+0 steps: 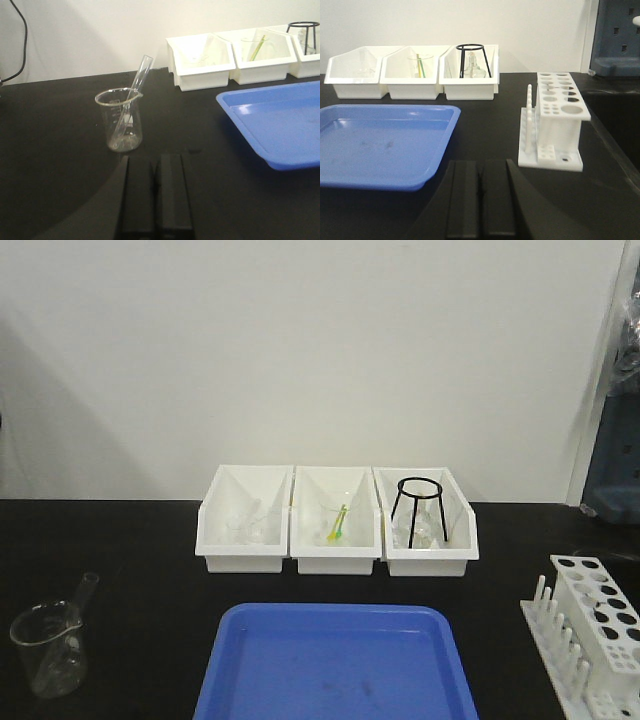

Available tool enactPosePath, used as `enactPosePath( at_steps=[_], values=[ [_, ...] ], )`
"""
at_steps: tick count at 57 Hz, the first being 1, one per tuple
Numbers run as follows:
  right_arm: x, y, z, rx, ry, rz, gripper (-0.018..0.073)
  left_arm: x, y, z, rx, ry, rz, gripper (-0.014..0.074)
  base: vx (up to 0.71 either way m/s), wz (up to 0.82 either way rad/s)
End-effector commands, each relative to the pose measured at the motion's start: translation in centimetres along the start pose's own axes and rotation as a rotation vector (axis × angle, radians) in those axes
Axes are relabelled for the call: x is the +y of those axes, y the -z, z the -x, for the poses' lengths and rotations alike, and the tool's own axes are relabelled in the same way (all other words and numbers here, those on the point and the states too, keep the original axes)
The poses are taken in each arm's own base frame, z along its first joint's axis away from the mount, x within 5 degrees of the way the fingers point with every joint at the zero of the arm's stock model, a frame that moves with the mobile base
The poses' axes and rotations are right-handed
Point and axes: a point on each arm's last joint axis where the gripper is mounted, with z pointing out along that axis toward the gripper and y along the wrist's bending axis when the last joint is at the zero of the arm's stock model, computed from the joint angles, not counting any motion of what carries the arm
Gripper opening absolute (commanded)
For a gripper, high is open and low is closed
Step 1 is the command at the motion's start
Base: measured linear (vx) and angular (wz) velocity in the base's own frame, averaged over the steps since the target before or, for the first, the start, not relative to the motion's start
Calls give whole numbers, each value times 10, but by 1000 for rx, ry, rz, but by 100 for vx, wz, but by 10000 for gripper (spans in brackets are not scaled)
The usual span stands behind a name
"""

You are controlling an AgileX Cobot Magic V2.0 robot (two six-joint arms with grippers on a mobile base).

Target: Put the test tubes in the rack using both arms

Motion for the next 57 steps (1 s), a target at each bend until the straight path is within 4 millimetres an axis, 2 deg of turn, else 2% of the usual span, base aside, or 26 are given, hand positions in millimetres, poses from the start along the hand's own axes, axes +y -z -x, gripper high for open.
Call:
enactPosePath(
  at_steps=[1, 25, 57],
  values=[
    [0, 0, 4, -78, 8, -6, -8, 0, -1, -1, -66, 0, -1, -20, 34, -1],
    [0, 0, 4, -79, 8, -6, -8, 0, -1, -1, -66, 0, -1, -20, 26, 0],
    [0, 0, 4, -75, 8, -6, -8, 0, -1, -1, -66, -1, -1, -20, 3, -2]
  ],
)
